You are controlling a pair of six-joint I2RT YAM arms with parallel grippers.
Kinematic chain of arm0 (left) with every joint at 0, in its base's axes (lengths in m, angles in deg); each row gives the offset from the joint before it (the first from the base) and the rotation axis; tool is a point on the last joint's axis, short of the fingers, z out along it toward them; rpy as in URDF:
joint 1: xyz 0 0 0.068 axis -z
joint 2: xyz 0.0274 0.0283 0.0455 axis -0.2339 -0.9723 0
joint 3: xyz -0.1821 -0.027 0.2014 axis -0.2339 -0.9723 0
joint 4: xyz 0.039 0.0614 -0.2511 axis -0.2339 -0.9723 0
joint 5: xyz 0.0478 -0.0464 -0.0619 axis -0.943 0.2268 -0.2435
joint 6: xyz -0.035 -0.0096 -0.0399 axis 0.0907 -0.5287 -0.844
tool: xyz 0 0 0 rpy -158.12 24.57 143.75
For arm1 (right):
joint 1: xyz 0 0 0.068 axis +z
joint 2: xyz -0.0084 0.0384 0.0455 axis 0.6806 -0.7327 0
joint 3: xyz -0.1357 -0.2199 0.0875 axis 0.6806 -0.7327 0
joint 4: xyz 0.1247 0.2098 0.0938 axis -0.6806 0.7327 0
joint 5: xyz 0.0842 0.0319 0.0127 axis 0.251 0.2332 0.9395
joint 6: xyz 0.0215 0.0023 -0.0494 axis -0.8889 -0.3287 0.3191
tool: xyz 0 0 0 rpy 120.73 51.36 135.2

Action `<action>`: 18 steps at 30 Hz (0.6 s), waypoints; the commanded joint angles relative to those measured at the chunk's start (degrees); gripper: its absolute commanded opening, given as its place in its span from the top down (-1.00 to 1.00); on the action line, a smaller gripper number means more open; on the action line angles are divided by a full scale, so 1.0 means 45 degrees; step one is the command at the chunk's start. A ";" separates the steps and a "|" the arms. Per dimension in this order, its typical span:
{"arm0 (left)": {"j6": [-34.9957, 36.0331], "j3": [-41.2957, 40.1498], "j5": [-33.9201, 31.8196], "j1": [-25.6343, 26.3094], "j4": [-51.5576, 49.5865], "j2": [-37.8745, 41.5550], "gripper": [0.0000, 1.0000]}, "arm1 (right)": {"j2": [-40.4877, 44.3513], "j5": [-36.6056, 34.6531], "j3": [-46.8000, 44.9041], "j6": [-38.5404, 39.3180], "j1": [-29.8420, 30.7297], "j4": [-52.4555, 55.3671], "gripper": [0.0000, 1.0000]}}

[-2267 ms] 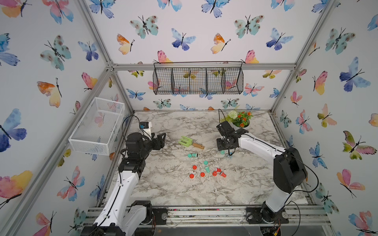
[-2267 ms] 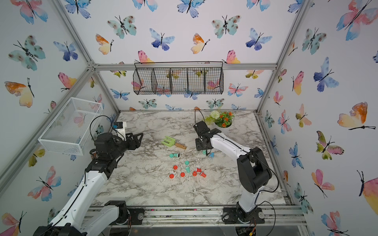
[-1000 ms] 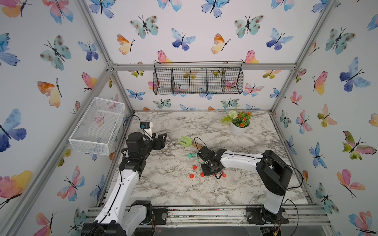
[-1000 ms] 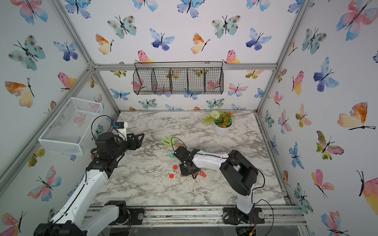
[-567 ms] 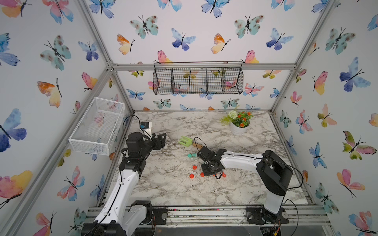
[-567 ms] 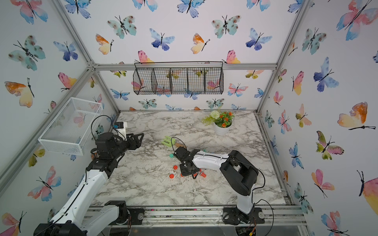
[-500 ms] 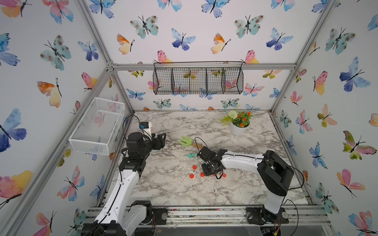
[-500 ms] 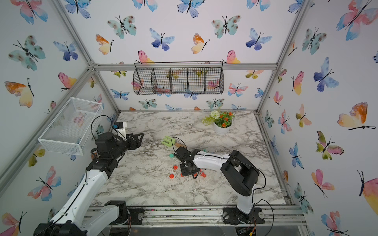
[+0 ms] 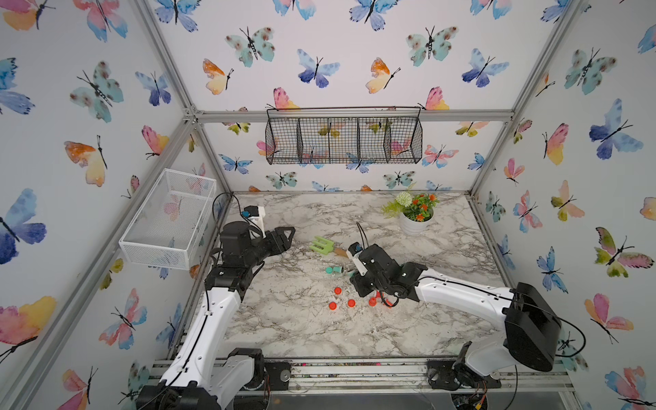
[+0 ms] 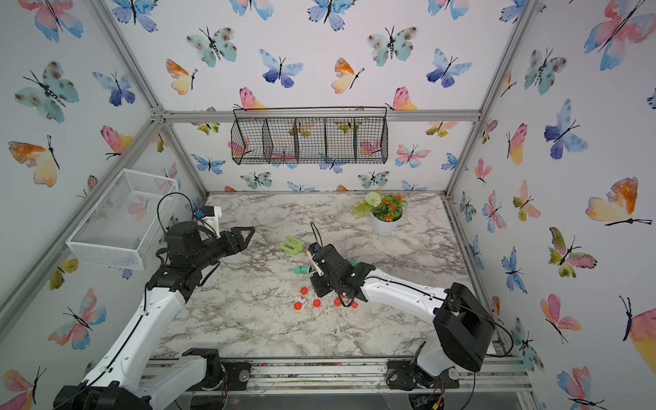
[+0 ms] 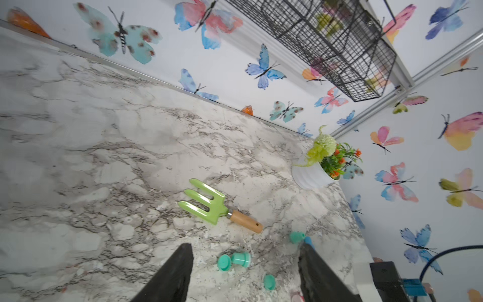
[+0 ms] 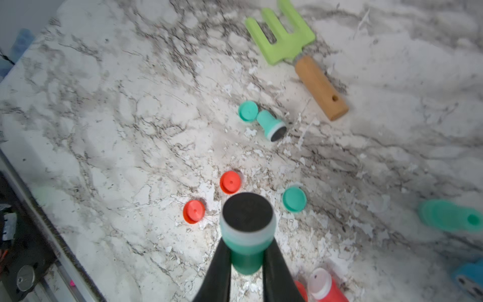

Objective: Close the stamp cap
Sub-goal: Pick up the stamp from the center of the board.

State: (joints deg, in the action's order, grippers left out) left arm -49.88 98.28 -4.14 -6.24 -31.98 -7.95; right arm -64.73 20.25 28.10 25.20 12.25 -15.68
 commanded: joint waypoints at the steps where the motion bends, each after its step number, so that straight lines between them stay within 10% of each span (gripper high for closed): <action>1: -0.0334 0.0881 0.0630 0.1446 -0.1323 0.0025 -0.32 | 0.1012 0.0779 -0.0896 0.1591 0.0053 -0.2809 0.80; 18: -0.1328 0.2725 -0.0408 0.5958 -0.3342 -0.1009 -0.23 | 0.4254 0.2899 -0.4378 0.6596 0.0053 -0.8269 0.84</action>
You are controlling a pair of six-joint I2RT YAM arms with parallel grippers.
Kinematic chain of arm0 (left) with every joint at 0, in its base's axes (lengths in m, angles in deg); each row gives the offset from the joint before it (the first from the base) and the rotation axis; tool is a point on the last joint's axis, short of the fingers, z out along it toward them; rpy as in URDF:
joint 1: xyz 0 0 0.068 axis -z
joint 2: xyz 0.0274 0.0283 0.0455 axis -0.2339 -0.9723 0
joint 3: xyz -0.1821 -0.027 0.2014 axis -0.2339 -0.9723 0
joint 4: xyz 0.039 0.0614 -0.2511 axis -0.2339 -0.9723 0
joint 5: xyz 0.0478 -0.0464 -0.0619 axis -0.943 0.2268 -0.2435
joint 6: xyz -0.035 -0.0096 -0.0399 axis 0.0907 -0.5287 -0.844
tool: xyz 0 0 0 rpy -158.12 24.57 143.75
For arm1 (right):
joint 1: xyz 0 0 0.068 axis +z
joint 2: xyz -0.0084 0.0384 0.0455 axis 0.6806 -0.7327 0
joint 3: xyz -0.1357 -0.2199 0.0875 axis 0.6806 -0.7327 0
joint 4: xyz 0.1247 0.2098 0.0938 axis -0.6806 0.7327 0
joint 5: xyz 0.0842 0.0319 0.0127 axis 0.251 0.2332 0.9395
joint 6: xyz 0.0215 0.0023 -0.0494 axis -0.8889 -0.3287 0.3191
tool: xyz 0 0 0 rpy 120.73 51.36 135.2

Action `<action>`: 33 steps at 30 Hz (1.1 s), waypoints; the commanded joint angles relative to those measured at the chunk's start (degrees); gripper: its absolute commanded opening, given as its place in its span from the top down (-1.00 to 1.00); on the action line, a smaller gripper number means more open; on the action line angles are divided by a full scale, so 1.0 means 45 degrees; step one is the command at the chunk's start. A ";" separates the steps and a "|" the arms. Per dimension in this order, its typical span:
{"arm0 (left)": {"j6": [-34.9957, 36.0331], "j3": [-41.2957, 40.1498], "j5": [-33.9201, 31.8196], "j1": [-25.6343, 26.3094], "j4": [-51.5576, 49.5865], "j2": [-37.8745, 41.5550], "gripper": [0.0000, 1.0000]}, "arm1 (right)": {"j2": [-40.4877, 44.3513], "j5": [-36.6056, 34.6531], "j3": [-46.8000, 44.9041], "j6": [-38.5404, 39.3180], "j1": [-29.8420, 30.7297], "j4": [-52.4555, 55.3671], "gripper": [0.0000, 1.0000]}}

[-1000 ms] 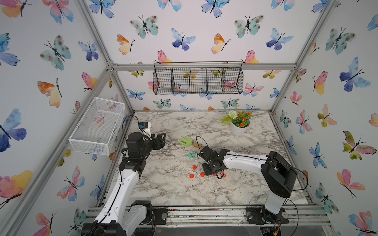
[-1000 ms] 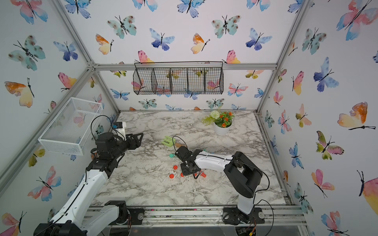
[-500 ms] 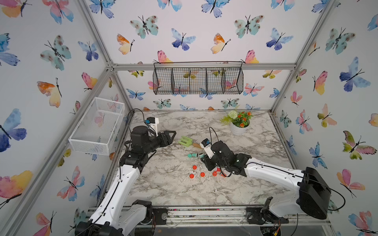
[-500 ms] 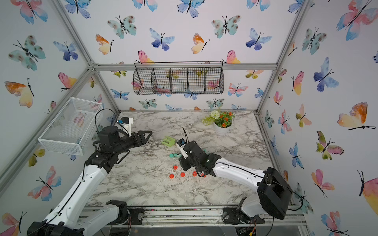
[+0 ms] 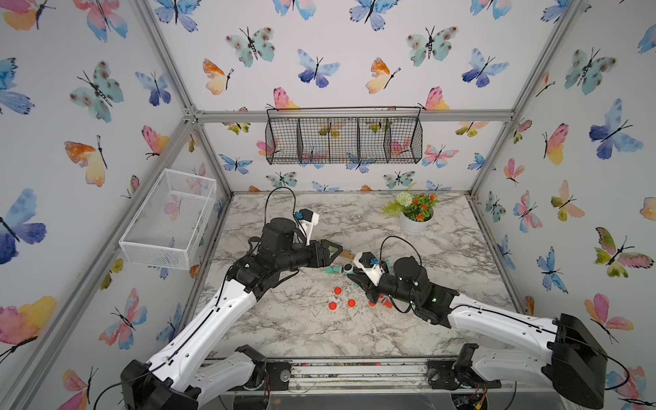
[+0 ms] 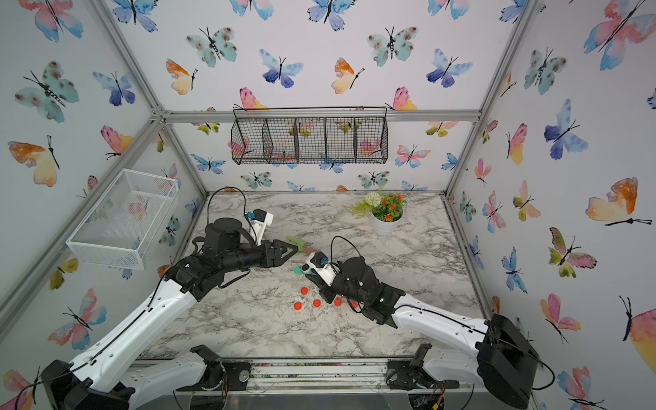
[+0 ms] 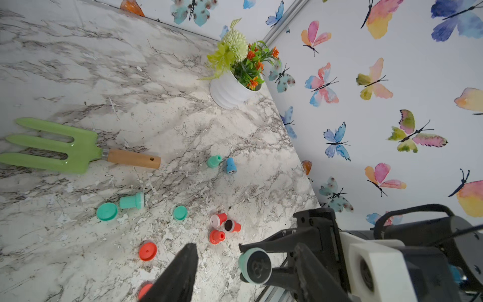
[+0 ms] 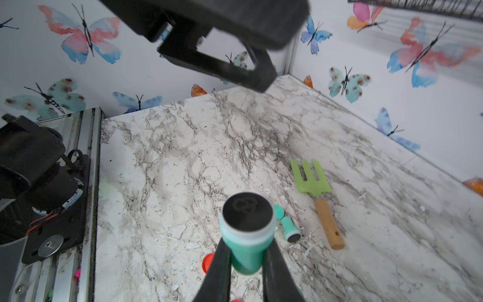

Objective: Close the stamp cap
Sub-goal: Pick up the stamp from the center of the board.

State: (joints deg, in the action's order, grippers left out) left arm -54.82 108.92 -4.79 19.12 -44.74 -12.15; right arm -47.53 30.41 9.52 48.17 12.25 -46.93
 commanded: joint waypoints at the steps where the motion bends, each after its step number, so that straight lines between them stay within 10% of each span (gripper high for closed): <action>1: -0.0297 0.0432 -0.0293 0.0534 -0.0526 -0.0142 -0.23 | 0.0535 0.0632 -0.0290 0.1713 0.0053 -0.1305 0.85; 33: 0.0021 0.2274 -0.2283 0.3034 -0.2848 -0.1356 0.05 | 0.0532 0.0504 0.0573 0.1551 0.0053 -0.0492 0.90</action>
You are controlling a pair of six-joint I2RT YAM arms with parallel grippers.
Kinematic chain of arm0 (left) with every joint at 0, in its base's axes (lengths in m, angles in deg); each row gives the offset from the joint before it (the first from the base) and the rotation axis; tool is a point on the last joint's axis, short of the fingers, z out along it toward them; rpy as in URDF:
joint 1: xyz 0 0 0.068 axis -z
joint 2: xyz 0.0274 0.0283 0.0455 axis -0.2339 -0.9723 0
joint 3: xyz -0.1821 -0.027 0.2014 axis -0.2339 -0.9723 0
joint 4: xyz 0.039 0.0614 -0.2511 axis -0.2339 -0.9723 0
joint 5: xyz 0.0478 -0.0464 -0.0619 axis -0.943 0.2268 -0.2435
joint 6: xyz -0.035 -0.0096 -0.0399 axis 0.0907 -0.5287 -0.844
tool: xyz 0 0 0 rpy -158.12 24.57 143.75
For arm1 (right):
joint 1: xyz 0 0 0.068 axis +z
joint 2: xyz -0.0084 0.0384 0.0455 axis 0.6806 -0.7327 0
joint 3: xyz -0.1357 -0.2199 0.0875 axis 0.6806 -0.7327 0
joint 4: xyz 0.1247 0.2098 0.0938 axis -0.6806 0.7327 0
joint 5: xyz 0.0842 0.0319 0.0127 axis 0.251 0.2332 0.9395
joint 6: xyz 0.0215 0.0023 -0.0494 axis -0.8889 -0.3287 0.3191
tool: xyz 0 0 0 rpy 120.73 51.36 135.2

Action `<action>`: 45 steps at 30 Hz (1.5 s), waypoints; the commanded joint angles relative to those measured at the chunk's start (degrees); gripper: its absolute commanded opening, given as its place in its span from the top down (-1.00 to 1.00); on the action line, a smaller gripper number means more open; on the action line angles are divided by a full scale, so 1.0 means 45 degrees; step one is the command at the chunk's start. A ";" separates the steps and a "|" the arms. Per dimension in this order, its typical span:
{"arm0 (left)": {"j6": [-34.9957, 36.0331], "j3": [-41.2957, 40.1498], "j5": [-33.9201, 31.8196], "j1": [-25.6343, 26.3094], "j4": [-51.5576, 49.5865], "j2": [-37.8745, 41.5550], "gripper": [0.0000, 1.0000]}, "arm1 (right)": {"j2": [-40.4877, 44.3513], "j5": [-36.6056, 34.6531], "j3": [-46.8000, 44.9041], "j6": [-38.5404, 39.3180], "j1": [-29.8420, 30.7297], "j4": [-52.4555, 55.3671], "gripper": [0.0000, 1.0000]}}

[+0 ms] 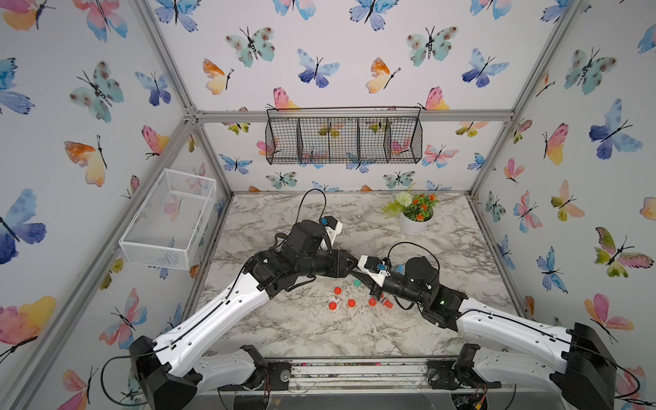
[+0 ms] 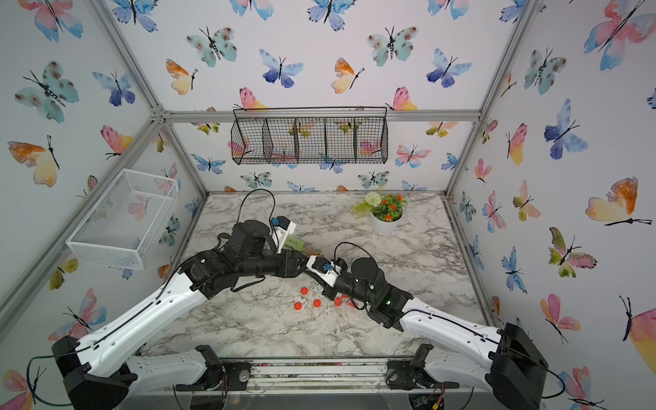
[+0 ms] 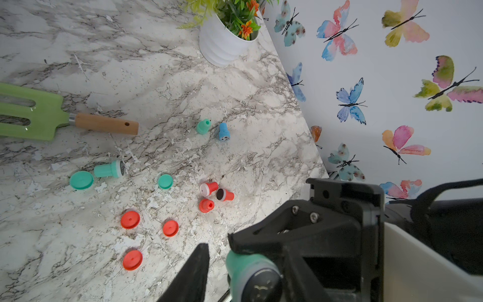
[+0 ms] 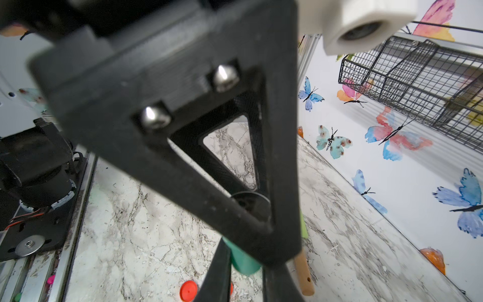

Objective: Close the stamp cap
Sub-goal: Pick up the stamp from the center of the board.

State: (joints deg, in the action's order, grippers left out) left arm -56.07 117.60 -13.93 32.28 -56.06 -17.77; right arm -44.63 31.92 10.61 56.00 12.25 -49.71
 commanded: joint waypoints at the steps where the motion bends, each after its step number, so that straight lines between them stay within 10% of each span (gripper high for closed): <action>1: 0.0351 0.0388 -0.0290 0.0104 -0.0434 -0.0158 0.06 | -0.0134 0.0157 0.0335 -0.0167 0.0053 0.0114 0.90; 45: 0.1855 0.1912 -0.1393 0.0545 -0.2581 -0.1216 0.44 | -0.0666 0.0168 0.0960 -0.0070 0.0053 0.0739 0.89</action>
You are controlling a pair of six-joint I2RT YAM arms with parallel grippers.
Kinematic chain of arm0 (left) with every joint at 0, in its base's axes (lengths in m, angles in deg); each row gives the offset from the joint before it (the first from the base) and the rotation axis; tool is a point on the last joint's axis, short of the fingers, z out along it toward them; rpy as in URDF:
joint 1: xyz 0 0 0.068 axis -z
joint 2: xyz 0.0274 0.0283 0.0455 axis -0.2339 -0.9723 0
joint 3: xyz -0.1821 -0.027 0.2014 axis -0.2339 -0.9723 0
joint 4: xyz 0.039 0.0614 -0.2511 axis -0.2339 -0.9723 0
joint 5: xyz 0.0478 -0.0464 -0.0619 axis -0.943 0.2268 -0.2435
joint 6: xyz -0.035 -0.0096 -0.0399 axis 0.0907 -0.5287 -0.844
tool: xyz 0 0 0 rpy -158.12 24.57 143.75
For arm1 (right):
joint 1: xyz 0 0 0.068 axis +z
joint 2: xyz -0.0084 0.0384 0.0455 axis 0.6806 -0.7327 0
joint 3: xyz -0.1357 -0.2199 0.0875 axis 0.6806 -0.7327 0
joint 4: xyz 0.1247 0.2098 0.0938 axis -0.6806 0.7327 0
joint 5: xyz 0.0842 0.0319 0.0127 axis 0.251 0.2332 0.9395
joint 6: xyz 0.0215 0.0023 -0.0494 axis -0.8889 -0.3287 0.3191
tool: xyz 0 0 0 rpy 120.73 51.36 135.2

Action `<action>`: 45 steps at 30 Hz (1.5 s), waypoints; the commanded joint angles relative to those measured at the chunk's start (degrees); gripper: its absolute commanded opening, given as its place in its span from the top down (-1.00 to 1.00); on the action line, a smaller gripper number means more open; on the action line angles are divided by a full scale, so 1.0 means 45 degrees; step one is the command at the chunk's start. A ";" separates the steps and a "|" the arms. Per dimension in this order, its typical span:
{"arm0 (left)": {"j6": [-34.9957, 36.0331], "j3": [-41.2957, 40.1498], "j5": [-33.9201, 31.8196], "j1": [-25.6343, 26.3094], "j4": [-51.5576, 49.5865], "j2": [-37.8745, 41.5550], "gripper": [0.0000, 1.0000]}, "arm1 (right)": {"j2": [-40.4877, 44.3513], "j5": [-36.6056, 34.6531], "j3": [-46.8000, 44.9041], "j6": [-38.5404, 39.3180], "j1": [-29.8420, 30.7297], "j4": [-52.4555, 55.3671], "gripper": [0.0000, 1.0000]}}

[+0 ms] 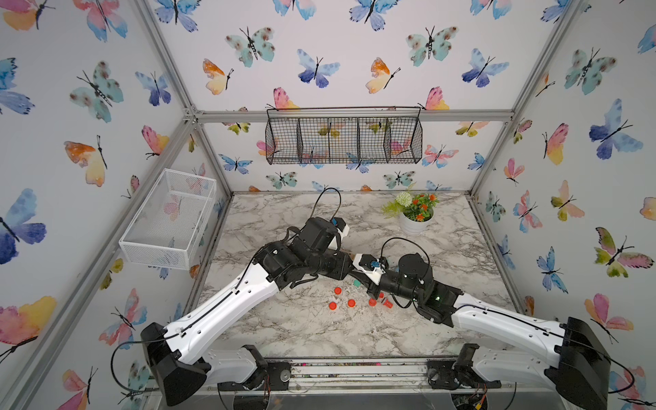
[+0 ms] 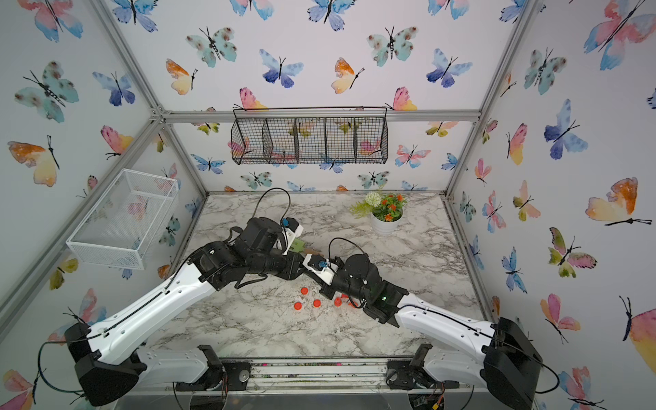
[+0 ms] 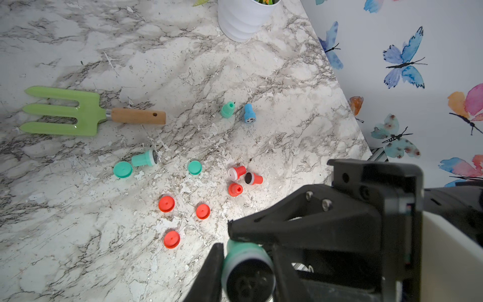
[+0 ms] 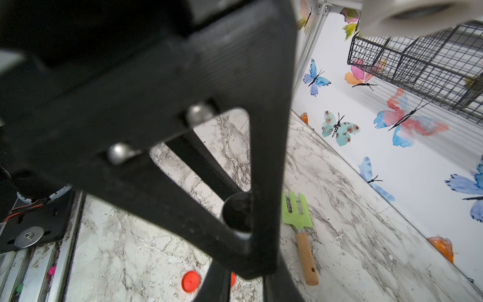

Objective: Close the stamp cap
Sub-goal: Pick up the stamp from the center of the board.

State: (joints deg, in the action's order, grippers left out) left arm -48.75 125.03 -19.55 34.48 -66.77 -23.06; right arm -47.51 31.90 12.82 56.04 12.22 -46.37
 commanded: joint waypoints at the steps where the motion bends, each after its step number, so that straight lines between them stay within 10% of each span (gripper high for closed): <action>1: 0.0242 0.0297 -0.0183 0.0055 -0.0201 -0.0020 0.45 | 0.0025 0.0174 0.0489 -0.0060 0.0060 0.0012 0.87; 13: 0.0030 -0.0504 0.1309 0.0002 0.3847 0.2264 0.47 | 0.2048 -0.0417 0.1033 -0.0615 0.0067 -0.0202 0.18; 27: -0.2362 -0.1445 0.7182 -0.0121 1.0564 0.4061 0.53 | 0.3758 0.3283 0.1330 -0.0554 0.0058 -0.4948 0.03; 45: -0.2878 -0.1200 0.7479 -0.0119 1.0700 0.3698 0.59 | 0.2781 0.3849 0.2725 0.1096 0.0058 -0.4285 0.28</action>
State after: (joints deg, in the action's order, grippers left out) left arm -61.38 118.71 12.78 34.09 -18.95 -5.96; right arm -34.83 49.43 23.14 59.80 12.31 -66.21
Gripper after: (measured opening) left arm 0.276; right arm 0.368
